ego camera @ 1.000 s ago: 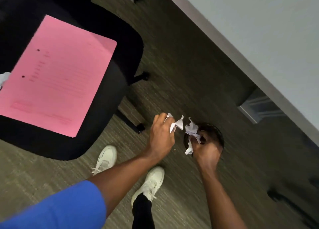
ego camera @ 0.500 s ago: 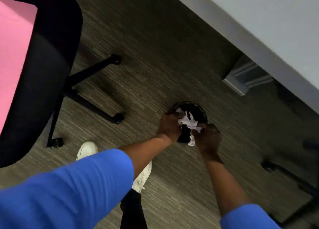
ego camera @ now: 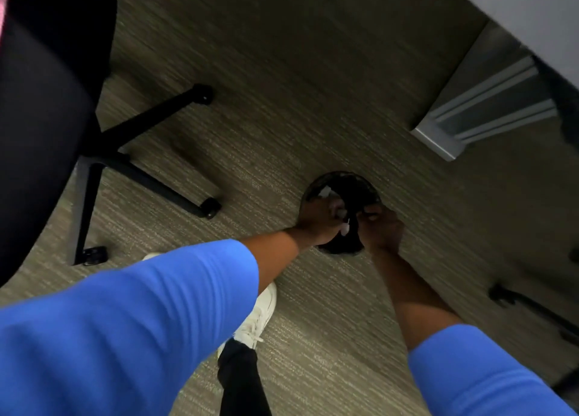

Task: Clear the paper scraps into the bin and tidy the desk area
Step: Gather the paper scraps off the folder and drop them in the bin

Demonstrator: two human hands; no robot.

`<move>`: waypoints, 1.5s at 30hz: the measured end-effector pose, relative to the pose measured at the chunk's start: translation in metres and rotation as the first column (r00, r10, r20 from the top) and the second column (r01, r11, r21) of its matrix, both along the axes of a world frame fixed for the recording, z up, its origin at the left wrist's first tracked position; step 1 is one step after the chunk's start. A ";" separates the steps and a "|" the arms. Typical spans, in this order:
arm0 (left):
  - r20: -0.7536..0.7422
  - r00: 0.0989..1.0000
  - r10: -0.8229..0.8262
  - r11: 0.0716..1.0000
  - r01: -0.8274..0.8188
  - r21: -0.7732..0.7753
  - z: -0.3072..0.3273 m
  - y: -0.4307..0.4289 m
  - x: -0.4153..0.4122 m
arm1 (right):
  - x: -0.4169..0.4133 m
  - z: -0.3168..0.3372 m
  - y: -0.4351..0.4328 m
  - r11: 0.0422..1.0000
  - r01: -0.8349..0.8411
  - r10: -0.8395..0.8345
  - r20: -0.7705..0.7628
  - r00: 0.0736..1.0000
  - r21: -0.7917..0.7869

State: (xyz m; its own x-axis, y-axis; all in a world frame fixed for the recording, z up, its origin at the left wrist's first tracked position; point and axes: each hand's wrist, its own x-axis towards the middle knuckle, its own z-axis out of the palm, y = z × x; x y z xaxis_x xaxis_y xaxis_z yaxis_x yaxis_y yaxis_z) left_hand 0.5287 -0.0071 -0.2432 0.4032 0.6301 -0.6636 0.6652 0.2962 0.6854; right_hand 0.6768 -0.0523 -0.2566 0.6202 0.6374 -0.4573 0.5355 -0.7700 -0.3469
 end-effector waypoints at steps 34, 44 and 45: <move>-0.138 0.658 0.740 0.552 -0.478 0.683 0.215 -0.001 -0.428 | -0.447 0.272 0.158 0.609 -0.617 0.751 -0.112 0.651 0.498; -0.373 0.592 0.714 0.661 -0.395 0.639 0.191 -0.019 -0.498 | -0.639 0.263 0.196 0.116 -0.938 0.981 0.108 0.159 0.326; -0.372 0.592 0.715 0.658 -0.390 0.644 0.188 -0.020 -0.496 | -0.651 0.258 0.198 0.073 -0.951 0.985 0.128 0.116 0.302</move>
